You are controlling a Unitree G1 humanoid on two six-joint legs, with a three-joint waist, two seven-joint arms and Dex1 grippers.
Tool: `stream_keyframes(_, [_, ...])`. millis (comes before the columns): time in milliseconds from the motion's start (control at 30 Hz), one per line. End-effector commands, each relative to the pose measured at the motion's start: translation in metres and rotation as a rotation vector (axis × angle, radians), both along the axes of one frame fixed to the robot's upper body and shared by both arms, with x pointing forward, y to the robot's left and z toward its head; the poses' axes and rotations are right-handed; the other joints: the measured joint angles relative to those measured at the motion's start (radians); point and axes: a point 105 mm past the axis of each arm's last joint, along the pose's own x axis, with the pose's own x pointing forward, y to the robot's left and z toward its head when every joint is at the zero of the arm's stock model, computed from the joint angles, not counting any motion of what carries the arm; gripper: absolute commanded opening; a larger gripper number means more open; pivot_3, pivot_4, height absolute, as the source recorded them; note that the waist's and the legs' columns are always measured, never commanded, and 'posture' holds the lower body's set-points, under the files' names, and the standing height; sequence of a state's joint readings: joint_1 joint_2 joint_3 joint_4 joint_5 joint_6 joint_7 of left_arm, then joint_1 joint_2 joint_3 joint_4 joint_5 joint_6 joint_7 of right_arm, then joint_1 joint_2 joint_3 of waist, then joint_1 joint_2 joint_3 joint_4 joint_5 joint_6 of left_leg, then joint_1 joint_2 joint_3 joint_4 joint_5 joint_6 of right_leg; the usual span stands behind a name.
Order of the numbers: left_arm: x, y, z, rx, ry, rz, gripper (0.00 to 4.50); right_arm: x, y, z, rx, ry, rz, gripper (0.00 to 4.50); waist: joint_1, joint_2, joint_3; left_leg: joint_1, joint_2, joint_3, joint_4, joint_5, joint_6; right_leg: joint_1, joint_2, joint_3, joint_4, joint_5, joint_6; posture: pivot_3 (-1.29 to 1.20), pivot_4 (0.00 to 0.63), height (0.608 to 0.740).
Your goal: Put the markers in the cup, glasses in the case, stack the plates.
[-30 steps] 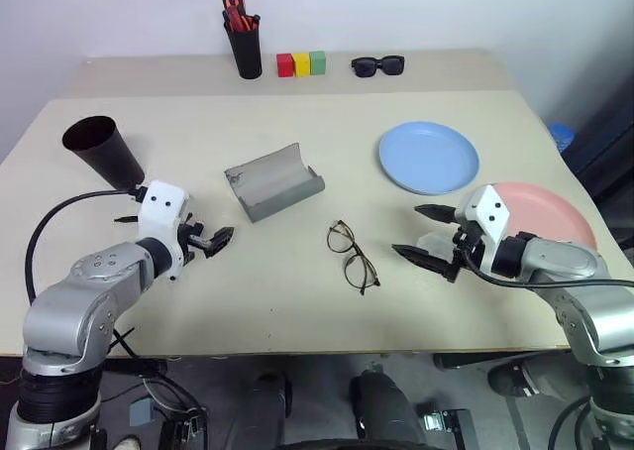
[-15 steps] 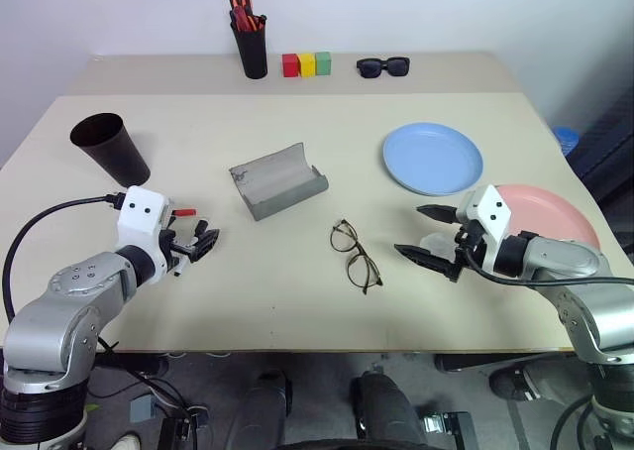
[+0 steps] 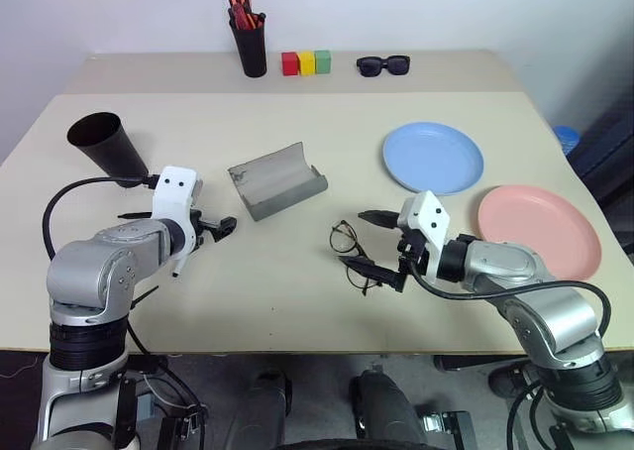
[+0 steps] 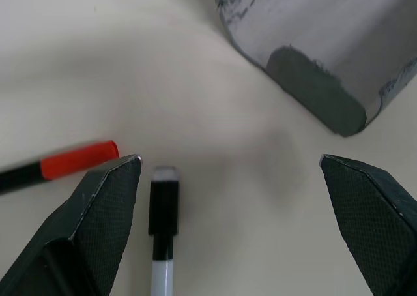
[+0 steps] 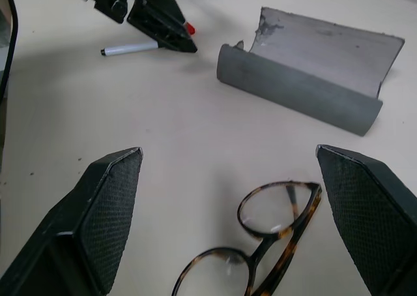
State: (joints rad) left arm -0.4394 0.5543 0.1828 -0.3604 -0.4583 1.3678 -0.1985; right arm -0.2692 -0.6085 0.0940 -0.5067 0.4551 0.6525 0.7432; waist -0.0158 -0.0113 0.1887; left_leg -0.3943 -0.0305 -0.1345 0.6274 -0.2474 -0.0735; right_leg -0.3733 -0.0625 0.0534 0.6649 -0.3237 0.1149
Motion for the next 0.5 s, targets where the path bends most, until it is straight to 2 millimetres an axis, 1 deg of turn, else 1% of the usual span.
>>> stream_keyframes(33, [-0.001, 0.006, 0.016, 0.018, -0.060, 0.017, 4.50, -0.002, 0.005, 0.010, 0.006, -0.039, 0.025, 4.34, 0.000, 0.000, 0.000, 0.000, 0.000, 0.000, 0.000, 0.000, 0.000, 0.000, 0.000, 0.000, 0.000, 0.000, 0.000, 0.00, 0.150, 0.740])
stream_keyframes(200, [-0.004, 0.013, 0.017, 0.031, -0.057, 0.042, 4.50, -0.001, 0.005, 0.009, 0.002, -0.040, 0.031, 4.34, -0.001, 0.000, 0.000, 0.000, 0.000, 0.000, 0.001, 0.000, 0.000, 0.000, 0.000, 0.000, 0.000, 0.000, 0.000, 0.00, 0.150, 0.740])
stream_keyframes(433, [-0.004, 0.013, 0.017, 0.031, -0.056, 0.044, 4.50, -0.001, 0.005, 0.009, 0.001, -0.040, 0.031, 4.34, 0.000, 0.000, 0.000, 0.000, 0.000, 0.000, 0.001, 0.000, 0.000, 0.000, 0.000, 0.000, 0.000, 0.000, 0.000, 0.00, 0.150, 0.740])
stream_keyframes(467, [-0.011, 0.030, 0.014, 0.058, -0.037, 0.088, 4.50, 0.001, 0.003, 0.008, -0.006, -0.042, 0.026, 4.34, 0.000, 0.000, 0.000, 0.000, 0.000, 0.000, 0.001, 0.000, 0.000, 0.000, 0.000, 0.000, 0.000, 0.000, 0.000, 0.00, 0.150, 0.740])
stream_keyframes(500, [-0.017, 0.041, 0.013, 0.077, -0.023, 0.121, 4.50, 0.003, 0.001, 0.008, -0.012, -0.043, 0.021, 4.34, -0.005, 0.000, 0.000, 0.000, 0.000, 0.000, 0.001, 0.000, 0.000, 0.000, 0.000, 0.000, 0.000, 0.000, 0.000, 0.00, 0.150, 0.740])
